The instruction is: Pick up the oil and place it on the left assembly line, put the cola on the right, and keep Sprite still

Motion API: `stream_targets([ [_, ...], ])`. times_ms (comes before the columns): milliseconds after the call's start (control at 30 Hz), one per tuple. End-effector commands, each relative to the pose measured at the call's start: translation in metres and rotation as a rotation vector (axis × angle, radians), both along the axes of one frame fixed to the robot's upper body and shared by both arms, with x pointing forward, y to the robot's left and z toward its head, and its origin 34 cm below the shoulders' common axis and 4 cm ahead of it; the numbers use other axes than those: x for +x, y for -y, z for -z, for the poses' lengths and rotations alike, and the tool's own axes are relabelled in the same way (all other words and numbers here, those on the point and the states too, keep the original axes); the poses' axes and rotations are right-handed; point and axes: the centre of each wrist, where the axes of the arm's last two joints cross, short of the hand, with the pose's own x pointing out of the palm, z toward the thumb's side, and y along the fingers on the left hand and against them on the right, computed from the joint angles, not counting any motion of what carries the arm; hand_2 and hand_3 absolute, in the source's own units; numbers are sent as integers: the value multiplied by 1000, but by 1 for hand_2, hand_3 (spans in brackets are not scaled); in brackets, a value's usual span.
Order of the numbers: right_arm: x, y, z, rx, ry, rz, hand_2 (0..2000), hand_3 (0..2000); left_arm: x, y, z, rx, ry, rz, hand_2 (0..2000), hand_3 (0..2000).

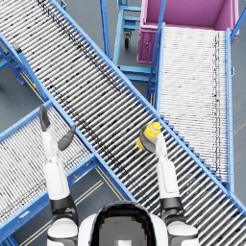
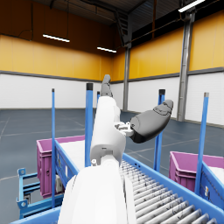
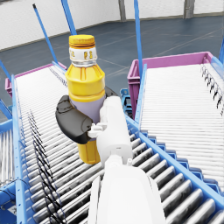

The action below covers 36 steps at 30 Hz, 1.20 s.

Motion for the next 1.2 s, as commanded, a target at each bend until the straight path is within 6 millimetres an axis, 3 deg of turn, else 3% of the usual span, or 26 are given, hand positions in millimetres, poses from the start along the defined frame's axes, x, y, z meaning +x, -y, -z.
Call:
stream_targets([
  [33, 0, 1, -51, 29, 187, -2, 2000, 2000, -7, 3, 0, 3, 11, 6, 0, 0],
  [267, -2, -27, -106, 59, 374, -88, 2000, 2000, -14, 24, 20, 19, -51, 79, 0, 0],
  [300, -2, -27, -108, -127, 402, -187, 2000, 2000, -14, 29, 22, 23, -58, 94, 0, 0],
  [333, -1, -29, -112, 15, 398, -120, 2000, 2000, -15, 34, 26, 28, -72, 112, 0, 0],
  [600, -1, -28, -125, 19, 452, -159, 2000, 2000, -15, 40, 27, 31, -75, 134, 0, 0],
  [767, 0, -44, -134, 22, 475, -209, 2000, 2000, -9, 85, 28, 70, -87, 294, 0, 0],
  [867, 2, -42, -133, -51, 478, -242, 2000, 2000, -3, 95, 27, 70, -91, 324, 0, 0],
  [900, 1, -45, -136, 7, 481, -224, 2000, 2000, -1, 100, 32, 74, -108, 340, 0, 0],
  [1133, -9, -71, -132, -10, 482, -324, 2000, 2000, -6, 135, 35, 104, -118, 459, 0, 0],
  [1167, -9, -68, -129, -468, 526, -530, 2000, 2000, -7, 136, 34, 104, -113, 462, 0, 0],
  [1200, -11, -74, -133, -114, 497, -370, 2000, 2000, -8, 138, 35, 108, -116, 474, 0, 0],
])
